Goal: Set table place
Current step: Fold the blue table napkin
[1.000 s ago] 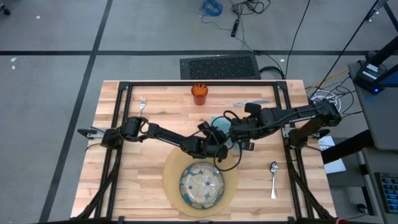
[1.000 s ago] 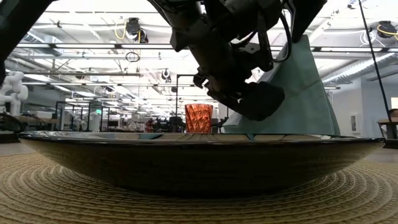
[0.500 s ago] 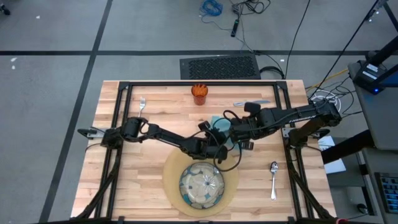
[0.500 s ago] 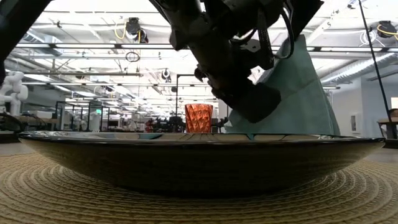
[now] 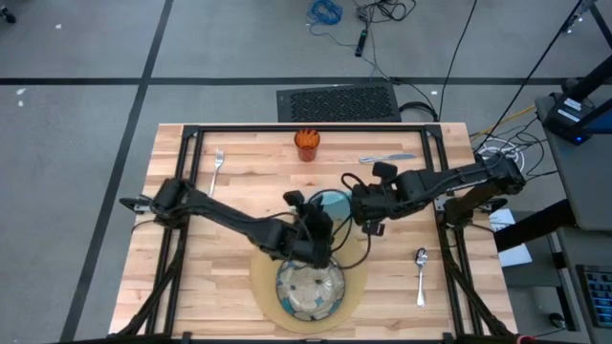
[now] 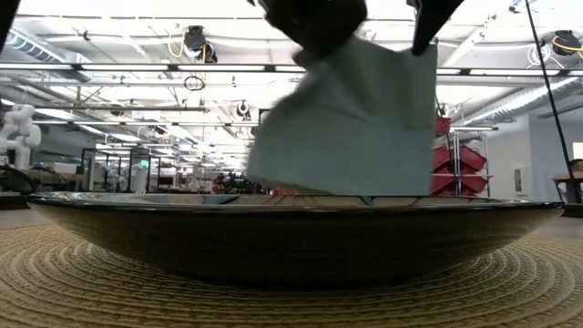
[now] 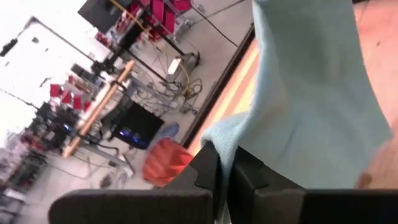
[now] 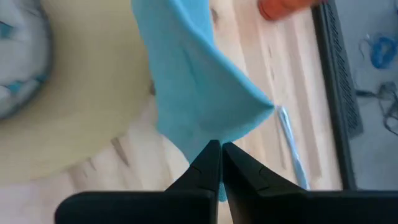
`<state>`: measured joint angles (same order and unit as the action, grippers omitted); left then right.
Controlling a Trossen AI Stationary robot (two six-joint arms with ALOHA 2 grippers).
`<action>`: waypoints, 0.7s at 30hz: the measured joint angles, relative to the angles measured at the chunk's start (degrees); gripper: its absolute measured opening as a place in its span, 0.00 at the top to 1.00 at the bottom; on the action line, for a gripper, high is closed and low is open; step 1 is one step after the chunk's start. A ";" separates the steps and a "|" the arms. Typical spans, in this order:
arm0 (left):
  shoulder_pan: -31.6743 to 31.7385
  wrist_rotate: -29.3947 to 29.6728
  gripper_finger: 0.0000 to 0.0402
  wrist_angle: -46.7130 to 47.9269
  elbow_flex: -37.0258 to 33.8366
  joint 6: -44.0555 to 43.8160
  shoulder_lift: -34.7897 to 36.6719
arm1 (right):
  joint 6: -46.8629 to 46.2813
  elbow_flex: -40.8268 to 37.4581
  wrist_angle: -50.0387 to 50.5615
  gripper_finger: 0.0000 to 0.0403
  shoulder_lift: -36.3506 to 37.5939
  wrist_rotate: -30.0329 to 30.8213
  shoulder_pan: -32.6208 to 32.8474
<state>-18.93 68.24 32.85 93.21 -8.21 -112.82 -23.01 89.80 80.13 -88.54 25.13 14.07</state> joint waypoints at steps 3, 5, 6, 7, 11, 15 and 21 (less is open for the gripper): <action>-2.12 1.02 1.00 2.94 0.00 -0.43 2.18 | -0.96 0.00 -1.91 1.00 -0.02 0.00 1.67; -3.72 1.01 1.00 4.68 -0.02 -0.46 3.77 | -2.00 0.51 -2.53 1.00 -0.10 -0.03 2.71; -4.51 1.02 1.00 4.61 -0.02 -0.47 4.32 | -2.59 0.95 -2.55 1.00 -0.10 -0.01 3.30; -5.34 1.04 1.00 4.60 -0.02 -0.48 4.86 | -3.14 1.53 -2.75 1.00 -0.07 0.02 3.89; -8.99 1.03 1.00 5.39 -0.02 -0.90 6.21 | -4.85 3.81 -3.38 1.00 -0.06 -0.12 6.28; -11.30 -0.30 1.00 8.76 -0.02 -2.05 6.41 | -5.84 4.50 -3.78 1.00 0.03 -2.39 7.20; -8.99 -3.89 1.00 23.17 -0.02 -13.94 6.41 | -3.45 2.15 -5.01 1.00 -0.34 -2.63 4.26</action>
<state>-27.92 64.35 56.03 93.19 -22.15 -106.41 -26.46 91.95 75.12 -88.88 22.50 18.33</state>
